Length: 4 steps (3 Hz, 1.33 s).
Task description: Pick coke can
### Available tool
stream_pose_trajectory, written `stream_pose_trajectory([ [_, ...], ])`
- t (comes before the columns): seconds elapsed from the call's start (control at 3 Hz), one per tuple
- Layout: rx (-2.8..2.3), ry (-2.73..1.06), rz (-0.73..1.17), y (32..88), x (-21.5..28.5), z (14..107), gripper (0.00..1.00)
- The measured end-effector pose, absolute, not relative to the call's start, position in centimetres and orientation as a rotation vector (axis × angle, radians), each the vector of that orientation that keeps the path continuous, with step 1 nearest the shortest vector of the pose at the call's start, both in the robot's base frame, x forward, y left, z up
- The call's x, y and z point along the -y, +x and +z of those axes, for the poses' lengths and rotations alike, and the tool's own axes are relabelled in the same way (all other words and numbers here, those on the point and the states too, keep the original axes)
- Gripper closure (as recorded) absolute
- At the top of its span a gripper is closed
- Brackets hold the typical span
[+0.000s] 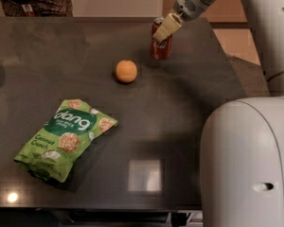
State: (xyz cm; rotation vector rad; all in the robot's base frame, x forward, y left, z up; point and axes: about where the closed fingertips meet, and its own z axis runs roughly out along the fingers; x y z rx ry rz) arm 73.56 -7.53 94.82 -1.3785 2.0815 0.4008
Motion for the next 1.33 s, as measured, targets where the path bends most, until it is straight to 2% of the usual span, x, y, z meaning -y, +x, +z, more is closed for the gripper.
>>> stream_pose_trajectory([
  [1.33,-1.776,-1.714,0.295,61.1,8.0,104.8,1.00],
])
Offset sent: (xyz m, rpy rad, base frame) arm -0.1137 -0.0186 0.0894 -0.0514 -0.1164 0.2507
